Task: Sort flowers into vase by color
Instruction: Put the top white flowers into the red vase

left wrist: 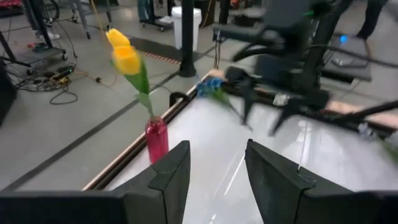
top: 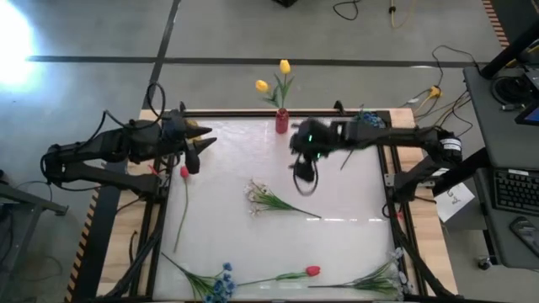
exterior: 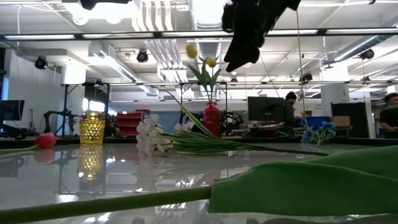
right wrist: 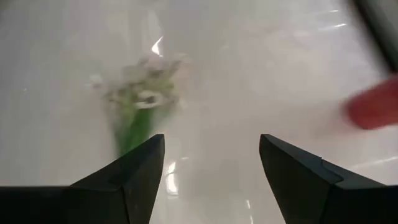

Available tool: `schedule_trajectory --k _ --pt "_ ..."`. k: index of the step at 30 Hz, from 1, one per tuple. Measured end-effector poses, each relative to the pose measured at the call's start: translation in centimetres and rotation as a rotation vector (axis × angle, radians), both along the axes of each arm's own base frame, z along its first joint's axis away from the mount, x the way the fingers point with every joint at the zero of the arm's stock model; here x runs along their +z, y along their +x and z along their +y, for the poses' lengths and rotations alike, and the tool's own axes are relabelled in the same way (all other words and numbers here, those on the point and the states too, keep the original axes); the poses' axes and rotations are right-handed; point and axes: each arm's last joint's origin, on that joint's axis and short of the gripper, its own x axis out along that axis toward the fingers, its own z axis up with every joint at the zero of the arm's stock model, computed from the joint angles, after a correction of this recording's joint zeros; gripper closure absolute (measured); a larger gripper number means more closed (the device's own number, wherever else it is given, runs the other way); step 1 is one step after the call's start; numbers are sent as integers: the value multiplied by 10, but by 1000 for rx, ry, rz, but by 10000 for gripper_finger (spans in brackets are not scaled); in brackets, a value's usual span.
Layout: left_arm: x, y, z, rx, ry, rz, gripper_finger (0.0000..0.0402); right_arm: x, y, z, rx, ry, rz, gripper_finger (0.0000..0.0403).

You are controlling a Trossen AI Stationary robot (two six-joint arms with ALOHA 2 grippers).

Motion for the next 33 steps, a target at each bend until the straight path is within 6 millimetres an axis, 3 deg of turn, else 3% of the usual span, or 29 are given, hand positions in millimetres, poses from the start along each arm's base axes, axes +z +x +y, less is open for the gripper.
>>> schedule_trajectory --k 6,14,19,27,33 --pt "-2 -2 0 -26 29 42 260 -19 18 44 -16 -33 52 146" --pt "-4 0 -8 -289 -42 52 260 -69 43 68 -82 69 192 150" --pt "-11 -3 -12 -397 -166 102 260 -99 65 88 -24 60 188 159" --pt "-12 -1 -23 -552 -252 100 260 -137 100 93 -24 55 217 190" --pt "-12 -1 -30 -597 -250 107 260 -156 116 93 -29 44 290 241"
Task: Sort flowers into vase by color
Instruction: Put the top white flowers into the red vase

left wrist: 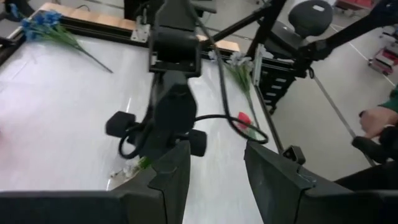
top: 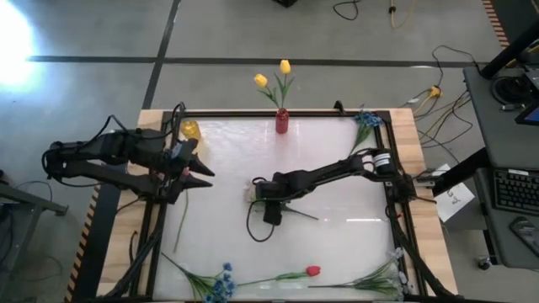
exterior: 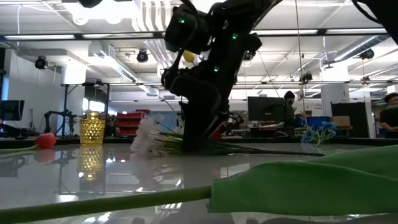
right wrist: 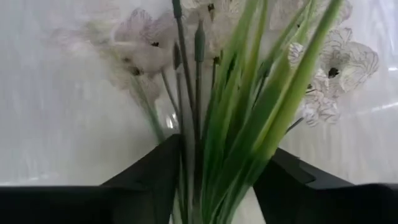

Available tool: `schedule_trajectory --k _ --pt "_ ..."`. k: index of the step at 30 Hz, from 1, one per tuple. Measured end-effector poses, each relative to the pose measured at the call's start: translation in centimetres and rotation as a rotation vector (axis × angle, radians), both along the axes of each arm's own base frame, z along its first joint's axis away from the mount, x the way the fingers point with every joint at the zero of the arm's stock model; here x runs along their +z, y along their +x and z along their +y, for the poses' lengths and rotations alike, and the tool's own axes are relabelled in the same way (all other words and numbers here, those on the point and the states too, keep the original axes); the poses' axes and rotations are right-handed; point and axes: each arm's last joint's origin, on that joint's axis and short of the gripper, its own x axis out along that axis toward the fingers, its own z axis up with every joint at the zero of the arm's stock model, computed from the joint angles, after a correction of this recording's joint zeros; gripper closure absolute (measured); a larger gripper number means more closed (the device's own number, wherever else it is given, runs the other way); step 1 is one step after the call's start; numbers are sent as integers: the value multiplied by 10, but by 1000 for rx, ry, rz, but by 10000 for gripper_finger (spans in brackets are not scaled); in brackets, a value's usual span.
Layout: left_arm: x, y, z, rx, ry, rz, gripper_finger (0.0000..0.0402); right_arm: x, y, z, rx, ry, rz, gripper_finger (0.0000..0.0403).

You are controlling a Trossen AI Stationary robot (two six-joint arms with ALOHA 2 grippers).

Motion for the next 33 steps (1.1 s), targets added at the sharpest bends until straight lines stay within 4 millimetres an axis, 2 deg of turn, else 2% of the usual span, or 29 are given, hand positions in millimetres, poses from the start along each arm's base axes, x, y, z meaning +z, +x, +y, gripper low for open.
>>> schedule_trajectory --k 5,9,12,17,22,26,30,33 --pt "1 -3 -4 -30 1 -11 261 -1 7 0 -8 -2 42 310" --pt "3 -8 -4 -45 24 -35 261 10 10 0 -23 -10 19 377" --pt "6 -13 -4 -58 45 -60 261 32 9 -4 -32 -29 -16 385" --pt "9 -16 -4 -57 60 -95 261 96 -4 -33 -80 -94 -214 388" --pt "10 -15 -1 7 111 -115 261 158 -37 -86 -167 -193 -507 389" --pt "7 -10 1 108 150 -116 261 198 -80 -128 -263 -310 -797 389" --pt "-2 -2 3 196 175 -134 261 213 -121 -158 -355 -453 -1066 389" --pt "-11 8 5 277 191 -186 261 215 -144 -178 -438 -543 -1282 390"
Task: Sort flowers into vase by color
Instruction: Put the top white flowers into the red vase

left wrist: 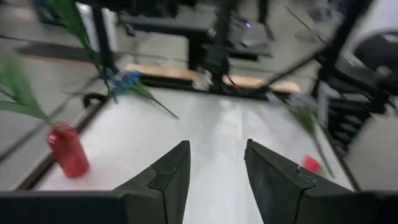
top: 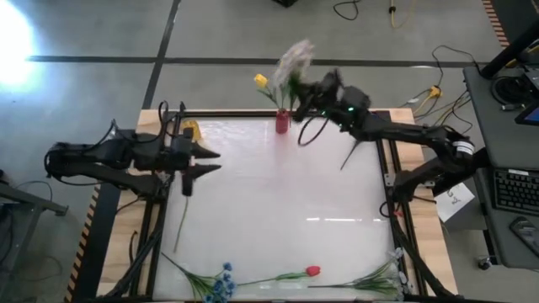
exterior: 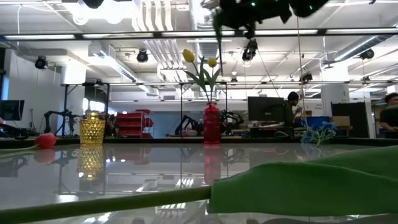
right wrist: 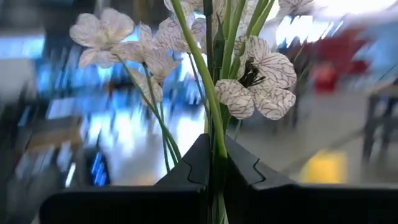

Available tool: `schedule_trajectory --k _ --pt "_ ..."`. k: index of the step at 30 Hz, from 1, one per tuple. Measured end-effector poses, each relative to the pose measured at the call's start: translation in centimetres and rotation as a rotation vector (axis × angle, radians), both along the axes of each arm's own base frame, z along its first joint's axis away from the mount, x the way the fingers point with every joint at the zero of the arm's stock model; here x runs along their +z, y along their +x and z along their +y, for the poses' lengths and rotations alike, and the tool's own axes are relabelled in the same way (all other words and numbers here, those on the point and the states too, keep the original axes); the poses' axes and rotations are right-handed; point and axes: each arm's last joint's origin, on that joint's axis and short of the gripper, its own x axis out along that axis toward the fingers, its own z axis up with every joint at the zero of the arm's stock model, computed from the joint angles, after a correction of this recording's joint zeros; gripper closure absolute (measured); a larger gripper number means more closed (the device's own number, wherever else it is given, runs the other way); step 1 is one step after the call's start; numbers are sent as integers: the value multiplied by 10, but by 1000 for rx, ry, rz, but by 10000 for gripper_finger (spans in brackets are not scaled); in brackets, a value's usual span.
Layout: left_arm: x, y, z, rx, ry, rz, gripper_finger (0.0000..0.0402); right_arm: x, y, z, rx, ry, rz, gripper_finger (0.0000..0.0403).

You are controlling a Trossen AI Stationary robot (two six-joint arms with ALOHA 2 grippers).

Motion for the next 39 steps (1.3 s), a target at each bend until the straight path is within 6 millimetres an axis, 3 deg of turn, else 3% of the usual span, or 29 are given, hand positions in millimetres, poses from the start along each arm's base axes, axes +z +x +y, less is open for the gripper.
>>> schedule_trajectory --k 5,14,22,39 --pt "-20 17 12 184 31 -54 261 -20 -11 -30 -92 -41 -101 390" --pt "-43 39 47 376 -99 -5 261 -41 13 -60 -118 -123 -110 390" --pt "-26 53 55 388 -135 -35 261 -61 24 -75 -103 -150 -34 390" --pt "-6 66 58 374 -87 -37 261 -76 29 -78 -66 -134 -14 390"
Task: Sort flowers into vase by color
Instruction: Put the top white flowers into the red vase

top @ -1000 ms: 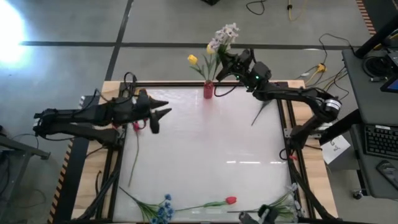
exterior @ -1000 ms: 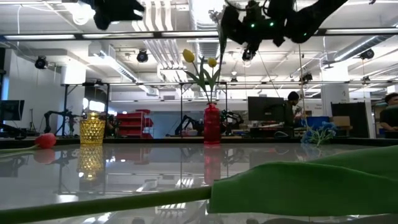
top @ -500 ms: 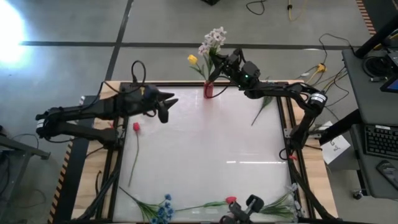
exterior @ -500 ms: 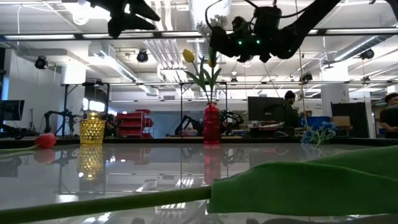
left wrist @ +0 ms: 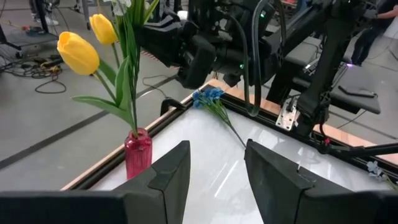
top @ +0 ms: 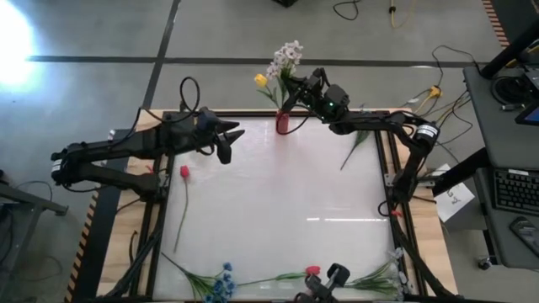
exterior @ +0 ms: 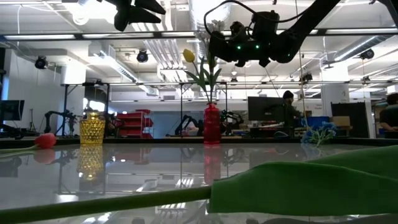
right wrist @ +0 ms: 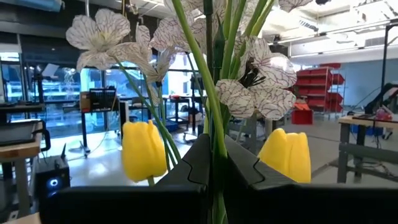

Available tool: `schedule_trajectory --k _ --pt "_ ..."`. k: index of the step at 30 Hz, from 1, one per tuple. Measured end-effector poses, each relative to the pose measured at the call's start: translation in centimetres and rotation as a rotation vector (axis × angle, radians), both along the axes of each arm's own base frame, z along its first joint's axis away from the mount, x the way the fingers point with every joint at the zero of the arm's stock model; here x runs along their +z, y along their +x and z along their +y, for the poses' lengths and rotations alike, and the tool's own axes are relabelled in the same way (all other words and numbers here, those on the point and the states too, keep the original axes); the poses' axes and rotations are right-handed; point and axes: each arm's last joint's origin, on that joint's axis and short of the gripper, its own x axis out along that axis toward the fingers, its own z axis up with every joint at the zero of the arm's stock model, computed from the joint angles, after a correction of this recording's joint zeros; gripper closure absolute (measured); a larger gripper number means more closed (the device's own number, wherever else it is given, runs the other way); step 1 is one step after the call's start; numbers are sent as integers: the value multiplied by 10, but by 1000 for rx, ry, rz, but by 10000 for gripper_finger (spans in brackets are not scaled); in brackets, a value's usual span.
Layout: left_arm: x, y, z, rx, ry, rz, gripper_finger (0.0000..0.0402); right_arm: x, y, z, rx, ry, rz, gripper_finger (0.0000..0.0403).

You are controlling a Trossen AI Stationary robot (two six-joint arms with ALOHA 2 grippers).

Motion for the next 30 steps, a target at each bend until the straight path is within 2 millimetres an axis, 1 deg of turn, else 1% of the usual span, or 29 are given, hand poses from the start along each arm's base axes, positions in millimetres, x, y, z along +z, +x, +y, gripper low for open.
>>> schedule_trajectory --k 10,16,18,21,26,30 --pt "2 -4 -1 5 -21 14 261 -12 3 -1 5 36 31 390" --pt "2 -4 -1 5 -21 19 261 -26 1 1 5 71 81 390" --pt "2 -4 -1 5 -21 19 261 -32 -1 2 5 82 97 384" --pt "2 -4 -1 5 -21 18 261 -38 -3 3 7 103 108 360" --pt "2 -4 -1 6 -21 20 261 -42 -3 3 11 141 128 305" --pt "-1 -6 -1 6 -28 57 261 -43 -2 3 23 160 136 264"
